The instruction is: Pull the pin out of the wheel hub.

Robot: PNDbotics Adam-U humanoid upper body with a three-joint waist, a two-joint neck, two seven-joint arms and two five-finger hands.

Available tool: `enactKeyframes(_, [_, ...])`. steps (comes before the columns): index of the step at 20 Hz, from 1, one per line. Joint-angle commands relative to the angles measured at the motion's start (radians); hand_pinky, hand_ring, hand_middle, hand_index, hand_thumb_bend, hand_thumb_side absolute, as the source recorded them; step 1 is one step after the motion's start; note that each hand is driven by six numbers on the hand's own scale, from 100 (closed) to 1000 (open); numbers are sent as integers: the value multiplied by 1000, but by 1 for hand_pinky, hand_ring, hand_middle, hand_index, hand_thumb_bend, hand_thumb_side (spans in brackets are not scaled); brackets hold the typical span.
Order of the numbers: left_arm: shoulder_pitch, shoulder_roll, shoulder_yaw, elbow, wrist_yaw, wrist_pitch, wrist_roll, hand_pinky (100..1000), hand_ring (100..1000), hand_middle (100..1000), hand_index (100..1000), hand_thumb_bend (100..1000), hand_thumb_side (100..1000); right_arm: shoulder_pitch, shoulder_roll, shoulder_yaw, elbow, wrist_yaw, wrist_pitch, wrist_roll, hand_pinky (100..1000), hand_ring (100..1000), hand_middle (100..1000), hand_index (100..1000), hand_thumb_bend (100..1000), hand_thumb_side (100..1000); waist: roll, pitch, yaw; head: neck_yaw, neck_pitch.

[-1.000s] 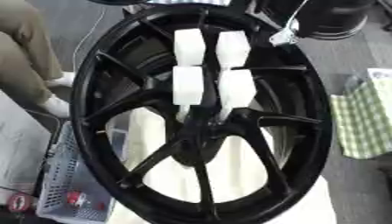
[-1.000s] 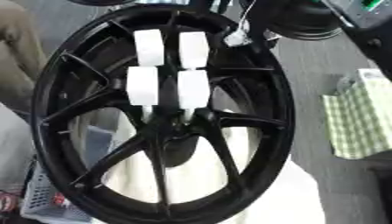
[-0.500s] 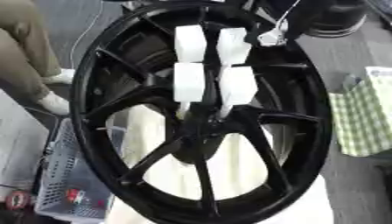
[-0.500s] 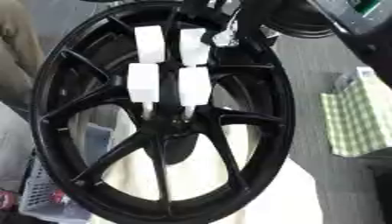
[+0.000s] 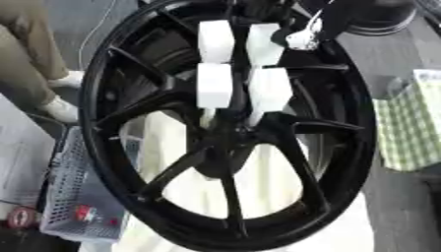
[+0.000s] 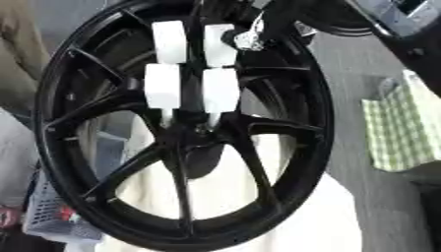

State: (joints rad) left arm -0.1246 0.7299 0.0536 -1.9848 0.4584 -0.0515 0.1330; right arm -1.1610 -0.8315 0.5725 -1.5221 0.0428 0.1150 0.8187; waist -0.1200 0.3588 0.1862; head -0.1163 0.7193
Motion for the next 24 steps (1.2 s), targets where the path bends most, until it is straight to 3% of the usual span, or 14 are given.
enactKeyframes(1, [-7, 15, 8, -15, 9, 5, -1, 855, 880, 778, 809, 185, 922, -16, -21, -6, -10, 13, -2, 8, 843, 916, 827, 909, 164, 307, 6, -13, 3, -3, 4])
enactKeyframes(15, [-7, 10, 7, -15, 11, 8, -2, 858, 880, 775, 807, 186, 924, -18, 2, 9, 30, 62, -12, 37, 837, 897, 790, 897, 214, 269, 3, -6, 10, -14, 5])
enactKeyframes(21, [-7, 9, 6, -15, 8, 7, -3, 859, 880, 773, 805, 186, 924, -18, 10, 11, 39, 75, -6, 17, 813, 855, 606, 816, 226, 239, 4, -4, 13, -19, 2])
enactKeyframes(24, [-7, 8, 6, -15, 8, 6, -4, 859, 881, 772, 804, 186, 924, -18, 14, 11, 39, 59, -2, 0, 798, 820, 536, 751, 165, 258, 4, -4, 14, -20, 2])
